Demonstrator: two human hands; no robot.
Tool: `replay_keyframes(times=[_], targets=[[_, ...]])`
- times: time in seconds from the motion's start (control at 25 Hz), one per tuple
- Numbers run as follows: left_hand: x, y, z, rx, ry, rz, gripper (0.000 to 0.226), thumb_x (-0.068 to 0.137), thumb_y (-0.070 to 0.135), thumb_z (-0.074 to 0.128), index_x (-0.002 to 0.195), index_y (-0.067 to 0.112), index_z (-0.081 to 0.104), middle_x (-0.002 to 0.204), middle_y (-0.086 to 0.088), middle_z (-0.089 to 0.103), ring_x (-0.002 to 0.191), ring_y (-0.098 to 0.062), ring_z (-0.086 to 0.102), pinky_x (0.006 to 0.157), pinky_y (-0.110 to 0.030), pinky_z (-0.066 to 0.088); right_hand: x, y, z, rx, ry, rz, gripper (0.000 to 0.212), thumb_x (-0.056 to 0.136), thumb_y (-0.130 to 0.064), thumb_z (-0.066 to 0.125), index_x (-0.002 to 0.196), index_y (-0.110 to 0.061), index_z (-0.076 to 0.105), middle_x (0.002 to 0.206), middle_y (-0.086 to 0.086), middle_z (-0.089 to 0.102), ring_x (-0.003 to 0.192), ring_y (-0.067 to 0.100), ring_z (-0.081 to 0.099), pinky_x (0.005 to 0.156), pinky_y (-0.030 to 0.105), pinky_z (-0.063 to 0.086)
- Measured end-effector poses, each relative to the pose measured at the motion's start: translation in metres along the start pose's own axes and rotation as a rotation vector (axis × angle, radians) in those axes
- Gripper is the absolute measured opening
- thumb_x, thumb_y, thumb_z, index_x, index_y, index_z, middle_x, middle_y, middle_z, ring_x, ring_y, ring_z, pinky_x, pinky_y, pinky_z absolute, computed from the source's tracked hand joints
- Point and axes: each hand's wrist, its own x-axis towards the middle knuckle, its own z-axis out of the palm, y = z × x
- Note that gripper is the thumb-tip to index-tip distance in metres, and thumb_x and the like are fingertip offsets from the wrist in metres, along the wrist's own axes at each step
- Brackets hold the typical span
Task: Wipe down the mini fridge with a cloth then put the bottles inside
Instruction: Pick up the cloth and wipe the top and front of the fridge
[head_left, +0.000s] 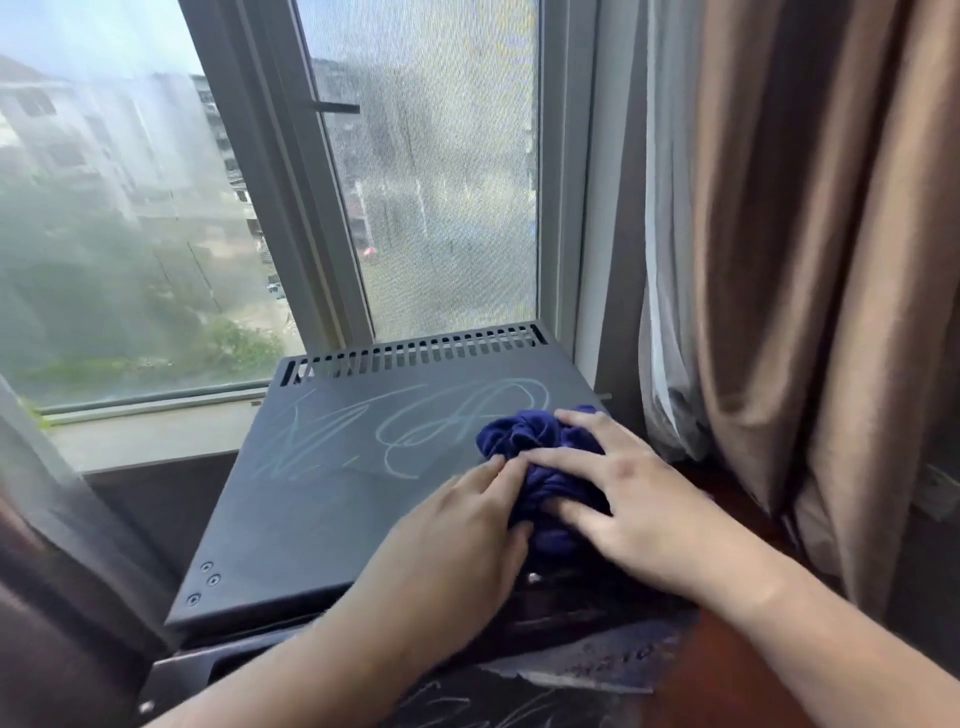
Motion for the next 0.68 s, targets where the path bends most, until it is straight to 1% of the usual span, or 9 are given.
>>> replay_keyframes(times=[0.12, 0.24, 0.36, 0.44, 0.52, 0.6, 0.64, 0.68], targets=[[0.055, -0.028, 0.005, 0.043, -0.054, -0.054, 0.058, 0.099, 0.028, 0.053, 0.154, 0.026, 0.036, 0.151, 0.003, 0.051, 0.134, -0.022, 0.051, 0.107, -0.028, 0.037, 0.063, 0.026, -0.002, -0.025, -0.049, 0.017, 0.051, 0.098, -0.04, 0.065, 0.146, -0.048, 0.051, 0.167, 0.0, 0.027, 0.156, 0.023, 0.025, 0.129, 0.036, 0.015], [0.105, -0.059, 0.002, 0.054, -0.12, -0.123, 0.054, 0.095, 0.021, 0.058, 0.148, 0.026, 0.047, 0.135, -0.008, 0.065, 0.122, -0.033, 0.06, 0.097, -0.033, 0.043, 0.12, 0.042, 0.0, -0.033, -0.064, 0.051, 0.051, 0.097, -0.04, 0.065, 0.146, -0.045, 0.052, 0.166, 0.009, 0.028, 0.154, 0.028, 0.029, 0.128, 0.038, 0.02], [0.114, -0.066, -0.006, 0.041, -0.131, -0.139, 0.05, 0.091, 0.021, 0.062, 0.141, 0.03, 0.056, 0.124, -0.009, 0.071, 0.113, -0.035, 0.064, 0.092, -0.035, 0.048, 0.134, 0.046, 0.001, -0.076, -0.059, 0.057, 0.05, 0.096, -0.043, 0.064, 0.146, -0.045, 0.053, 0.157, 0.01, 0.037, 0.149, 0.031, 0.037, 0.126, 0.04, 0.026], [0.092, -0.053, -0.012, 0.039, -0.11, -0.091, 0.049, 0.089, 0.026, 0.064, 0.137, 0.032, 0.059, 0.119, -0.003, 0.073, 0.108, -0.03, 0.066, 0.089, -0.032, 0.048, 0.11, 0.039, -0.005, -0.068, -0.083, 0.016, 0.051, 0.096, -0.045, 0.063, 0.146, -0.045, 0.052, 0.157, 0.007, 0.038, 0.148, 0.029, 0.037, 0.126, 0.041, 0.025], [0.05, -0.036, -0.017, 0.007, -0.12, -0.036, 0.049, 0.091, 0.033, 0.063, 0.139, 0.035, 0.055, 0.124, 0.007, 0.069, 0.11, -0.019, 0.064, 0.094, -0.031, 0.048, 0.065, 0.025, -0.01, -0.037, -0.111, -0.03, 0.053, 0.095, -0.051, 0.061, 0.147, -0.049, 0.049, 0.161, -0.001, 0.032, 0.153, 0.024, 0.028, 0.128, 0.041, 0.019], [-0.001, -0.018, -0.019, 0.01, -0.098, -0.015, 0.051, 0.092, 0.042, 0.057, 0.142, 0.037, 0.049, 0.135, 0.016, 0.062, 0.116, -0.009, 0.062, 0.097, -0.029, 0.051, 0.016, 0.004, -0.007, -0.05, -0.149, -0.076, 0.058, 0.092, -0.066, 0.048, 0.149, -0.057, 0.038, 0.165, -0.011, 0.021, 0.158, 0.018, 0.013, 0.131, 0.038, 0.011], [-0.023, -0.011, -0.019, 0.051, -0.086, -0.022, 0.051, 0.091, 0.044, 0.054, 0.141, 0.036, 0.051, 0.136, 0.018, 0.061, 0.116, -0.007, 0.064, 0.095, -0.027, 0.054, -0.004, -0.007, -0.003, -0.054, -0.172, -0.087, 0.062, 0.089, -0.072, 0.04, 0.149, -0.062, 0.03, 0.166, -0.017, 0.014, 0.159, 0.015, 0.005, 0.131, 0.035, 0.007], [-0.04, -0.008, -0.018, 0.073, -0.071, -0.037, 0.052, 0.088, 0.046, 0.051, 0.139, 0.034, 0.056, 0.136, 0.016, 0.063, 0.113, -0.006, 0.067, 0.091, -0.024, 0.056, -0.016, -0.016, 0.0, -0.052, -0.187, -0.088, 0.063, 0.087, -0.074, 0.036, 0.149, -0.067, 0.023, 0.166, -0.022, 0.007, 0.159, 0.013, -0.002, 0.131, 0.034, 0.004]])
